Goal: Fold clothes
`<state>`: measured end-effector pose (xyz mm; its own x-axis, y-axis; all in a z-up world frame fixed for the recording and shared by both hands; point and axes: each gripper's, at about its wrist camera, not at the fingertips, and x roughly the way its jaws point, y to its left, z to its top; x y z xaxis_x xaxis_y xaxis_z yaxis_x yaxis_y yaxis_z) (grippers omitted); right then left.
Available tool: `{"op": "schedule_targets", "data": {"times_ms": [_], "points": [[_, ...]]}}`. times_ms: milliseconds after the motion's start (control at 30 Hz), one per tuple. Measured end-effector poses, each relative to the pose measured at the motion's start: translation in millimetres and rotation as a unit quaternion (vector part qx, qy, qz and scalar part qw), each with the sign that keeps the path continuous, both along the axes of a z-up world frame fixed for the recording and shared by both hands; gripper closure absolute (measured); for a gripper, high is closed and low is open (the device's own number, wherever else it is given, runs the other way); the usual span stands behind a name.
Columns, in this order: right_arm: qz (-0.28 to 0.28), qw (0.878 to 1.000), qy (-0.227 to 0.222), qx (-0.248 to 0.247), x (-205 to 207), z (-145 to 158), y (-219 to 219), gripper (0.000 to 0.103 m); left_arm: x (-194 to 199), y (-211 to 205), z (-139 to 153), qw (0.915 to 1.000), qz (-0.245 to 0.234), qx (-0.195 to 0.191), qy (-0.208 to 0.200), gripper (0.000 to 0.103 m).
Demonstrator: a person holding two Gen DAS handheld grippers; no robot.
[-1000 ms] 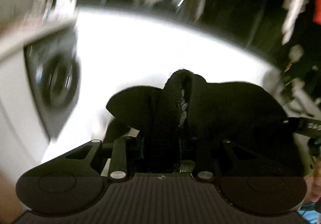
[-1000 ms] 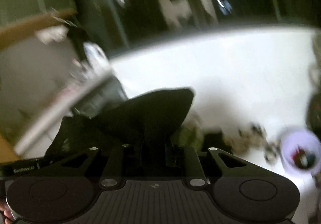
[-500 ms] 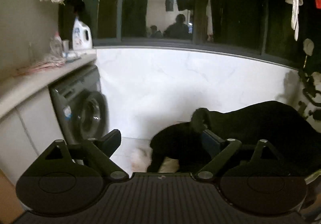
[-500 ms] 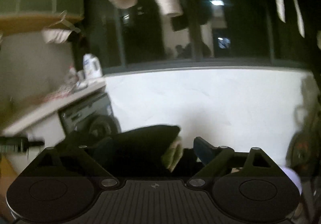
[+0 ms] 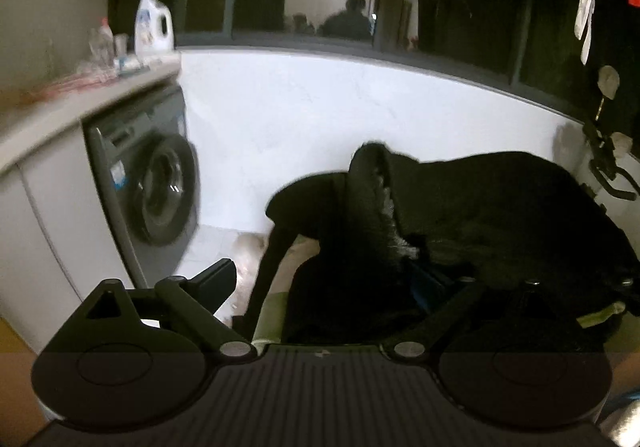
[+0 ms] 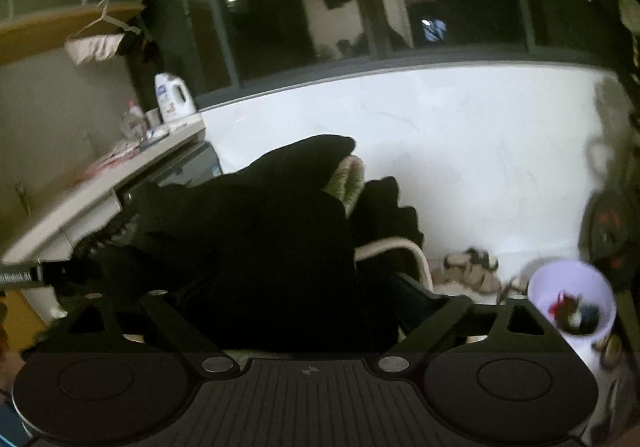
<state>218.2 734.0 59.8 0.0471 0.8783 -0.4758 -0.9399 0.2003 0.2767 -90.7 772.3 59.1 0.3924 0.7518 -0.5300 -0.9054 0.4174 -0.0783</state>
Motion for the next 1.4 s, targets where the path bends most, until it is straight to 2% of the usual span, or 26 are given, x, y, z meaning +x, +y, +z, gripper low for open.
{"op": "schedule_targets", "data": {"times_ms": [33,167,367,533,700,833,967,1100,1167,1300,1400], "points": [[-0.004,1.000,-0.001,0.002,5.8,3.1,-10.0,0.001,3.3,-6.8,5.7,1.0000,-0.006,0.007,0.001,0.001],[-0.024,0.999,-0.012,-0.019,10.2,12.2,-32.5,0.001,10.9,-28.3,14.3,0.9995,-0.028,0.015,0.000,0.000],[-0.057,0.996,0.002,-0.069,-10.4,5.0,-55.3,0.001,14.8,-48.7,0.7,0.9990,-0.036,-0.023,0.012,0.000],[-0.077,0.993,0.002,-0.089,-40.0,-5.2,-87.8,0.001,6.5,-76.8,-7.4,0.9975,-0.047,-0.037,0.036,0.000],[-0.106,0.988,-0.001,-0.109,-79.2,-11.0,-127.6,0.001,-15.2,-115.5,-9.5,0.9956,-0.066,-0.034,0.058,0.000],[-0.126,0.987,0.005,-0.101,-112.4,-11.2,-173.8,0.001,-32.0,-152.1,-12.9,0.9911,-0.103,-0.007,0.084,0.000],[-0.155,0.981,-0.004,-0.116,-147.5,-21.4,-222.4,0.001,-56.0,-190.3,-23.2,0.9865,-0.137,-0.002,0.089,0.000],[-0.170,0.976,0.003,-0.133,-190.2,-32.2,-271.5,0.001,-87.8,-227.4,-44.5,0.9853,-0.130,0.000,0.111,0.000],[-0.169,0.976,0.000,-0.141,-211.4,-37.0,-295.1,0.001,-100.4,-243.5,-54.7,0.9846,-0.129,-0.009,0.117,0.000],[-0.166,0.972,-0.020,-0.165,-250.2,-44.9,-333.9,0.001,-122.6,-271.3,-63.8,0.9828,-0.140,-0.056,0.106,0.000],[-0.165,0.971,-0.019,-0.173,-270.4,-47.9,-356.5,0.001,-136.4,-295.3,-66.7,0.9800,-0.151,-0.047,0.120,0.000]]}}
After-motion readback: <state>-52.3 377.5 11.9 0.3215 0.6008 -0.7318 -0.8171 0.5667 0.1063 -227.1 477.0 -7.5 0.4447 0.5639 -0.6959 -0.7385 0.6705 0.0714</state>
